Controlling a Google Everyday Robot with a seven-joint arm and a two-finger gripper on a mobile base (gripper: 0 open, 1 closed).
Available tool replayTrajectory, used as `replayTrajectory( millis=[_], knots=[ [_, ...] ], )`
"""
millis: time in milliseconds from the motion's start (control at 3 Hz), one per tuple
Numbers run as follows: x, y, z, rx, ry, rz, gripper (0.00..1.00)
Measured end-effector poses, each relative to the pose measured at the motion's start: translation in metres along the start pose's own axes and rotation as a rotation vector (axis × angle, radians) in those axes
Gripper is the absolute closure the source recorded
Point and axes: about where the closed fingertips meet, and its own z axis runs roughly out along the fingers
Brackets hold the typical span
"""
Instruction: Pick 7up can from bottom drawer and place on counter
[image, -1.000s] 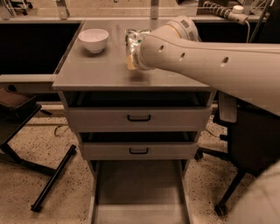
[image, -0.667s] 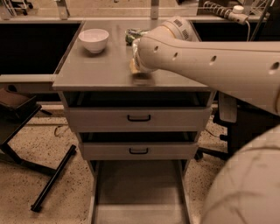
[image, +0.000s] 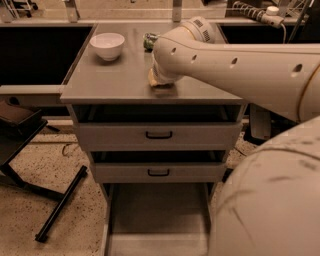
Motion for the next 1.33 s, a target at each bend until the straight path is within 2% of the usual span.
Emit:
replayTrajectory(
  millis=[1000, 1333],
  knots=[
    [0.0000, 0.0000, 0.0000, 0.000, 0.000, 0.000, 0.12],
    [0.0000, 0.0000, -0.0001, 0.000, 0.000, 0.000, 0.00]
  ],
)
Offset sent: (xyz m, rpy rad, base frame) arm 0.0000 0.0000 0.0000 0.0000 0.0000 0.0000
